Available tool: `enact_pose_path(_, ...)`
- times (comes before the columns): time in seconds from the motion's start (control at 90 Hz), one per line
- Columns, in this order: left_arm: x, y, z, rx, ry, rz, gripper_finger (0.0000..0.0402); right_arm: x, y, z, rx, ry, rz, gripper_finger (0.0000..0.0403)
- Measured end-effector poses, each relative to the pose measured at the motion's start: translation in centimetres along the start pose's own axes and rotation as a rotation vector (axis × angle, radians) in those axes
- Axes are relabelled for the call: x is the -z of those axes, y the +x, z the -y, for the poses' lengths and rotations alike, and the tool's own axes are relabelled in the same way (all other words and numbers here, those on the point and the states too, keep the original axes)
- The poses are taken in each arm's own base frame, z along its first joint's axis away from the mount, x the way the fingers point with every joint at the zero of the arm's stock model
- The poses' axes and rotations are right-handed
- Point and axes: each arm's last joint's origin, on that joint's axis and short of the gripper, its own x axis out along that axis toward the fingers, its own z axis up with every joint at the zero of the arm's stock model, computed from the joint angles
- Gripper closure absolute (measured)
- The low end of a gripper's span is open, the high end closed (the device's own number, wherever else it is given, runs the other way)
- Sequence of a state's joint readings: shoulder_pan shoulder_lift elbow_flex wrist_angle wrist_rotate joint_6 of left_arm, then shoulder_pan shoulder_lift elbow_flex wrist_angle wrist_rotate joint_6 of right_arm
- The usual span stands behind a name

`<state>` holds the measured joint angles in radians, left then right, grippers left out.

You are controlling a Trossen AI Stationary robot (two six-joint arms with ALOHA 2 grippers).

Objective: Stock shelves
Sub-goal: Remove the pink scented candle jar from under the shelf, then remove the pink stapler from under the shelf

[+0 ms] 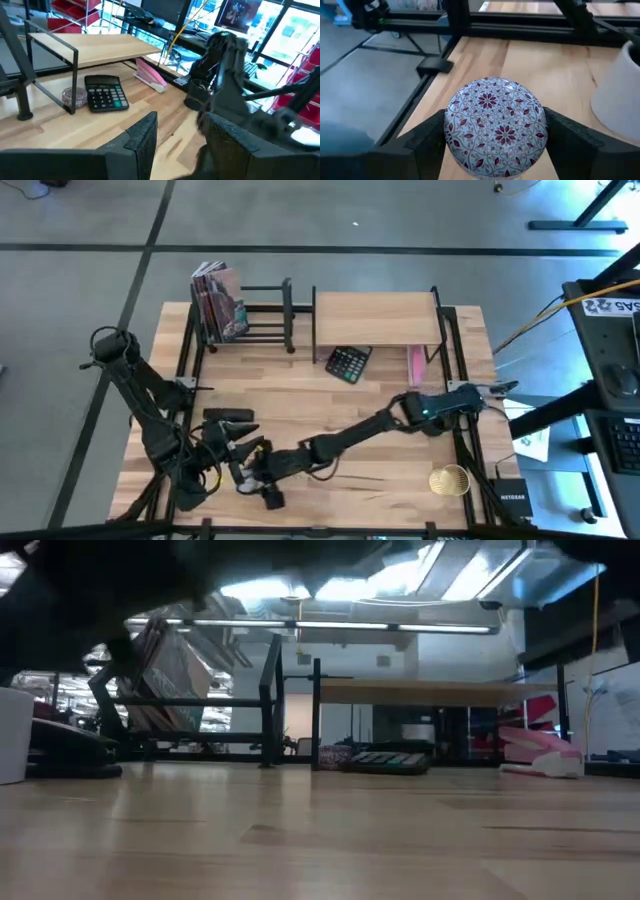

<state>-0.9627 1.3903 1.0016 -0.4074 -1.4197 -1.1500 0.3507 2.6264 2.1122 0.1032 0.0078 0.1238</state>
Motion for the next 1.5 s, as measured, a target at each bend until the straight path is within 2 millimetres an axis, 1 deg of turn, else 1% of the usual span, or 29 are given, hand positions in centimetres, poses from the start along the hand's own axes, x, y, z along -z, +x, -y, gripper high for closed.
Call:
enact_pose_path(0.122, 0.0, 0.0, 0.0, 0.008, -0.015, -0.014, 0.0259, 0.8, 1.6, 1.4, 0.018, 0.014, 0.017, 0.0142)
enact_pose_path(0.3, 0.0, 0.0, 0.0, 0.009, -0.009, -0.017, 0.0259, 1.4, 2.9, 3.3, 0.072, 0.054, 0.059, 0.0141)
enact_pose_path(0.467, 0.1, -0.1, 0.0, 0.010, -0.005, -0.018, 0.0259, 2.3, 3.6, 4.7, 0.118, 0.087, 0.094, 0.0103)
enact_pose_path(0.644, 0.1, -0.1, 0.0, 0.009, 0.001, -0.017, 0.0259, 2.1, 3.5, 5.1, 0.192, 0.082, 0.133, 0.0075)
enact_pose_path(0.767, 0.1, -0.1, 0.1, 0.011, 0.000, -0.017, 0.0259, 1.9, 3.5, 4.9, 0.195, 0.043, 0.152, 0.0063)
enact_pose_path(0.944, 0.1, -0.6, 0.2, 0.031, -0.010, -0.025, 0.0259, 1.7, 3.5, 3.6, 0.163, -0.027, 0.134, 0.0052)
enact_pose_path(1.1, -0.3, -1.4, 0.3, 0.053, -0.041, -0.020, 0.0259, 0.9, 2.9, 1.0, 0.098, -0.092, 0.106, 0.0051)
enact_pose_path(1.2, -0.4, -1.8, 0.5, 0.063, -0.035, -0.004, 0.0259, -0.3, 1.9, -0.8, 0.096, -0.163, 0.045, 0.0056)
enact_pose_path(1.311, -0.4, -2.2, 0.6, 0.066, -0.034, 0.012, 0.0259, -1.4, 0.5, -2.7, 0.173, -0.267, -0.030, 0.0070)
enact_pose_path(1.356, -0.4, -2.3, 0.6, 0.067, -0.032, 0.017, 0.0259, -1.5, 0.0, -3.2, 0.223, -0.314, -0.070, 0.0076)
enact_pose_path(1.433, -0.4, -2.4, 0.6, 0.063, -0.033, 0.025, 0.0259, -1.3, -0.7, -4.0, 0.339, -0.412, -0.165, 0.0088)
enact_pose_path(1.5, -0.4, -2.4, 0.6, 0.064, -0.032, 0.025, 0.0259, -0.6, -1.3, -4.4, 0.470, -0.488, -0.269, 0.0098)
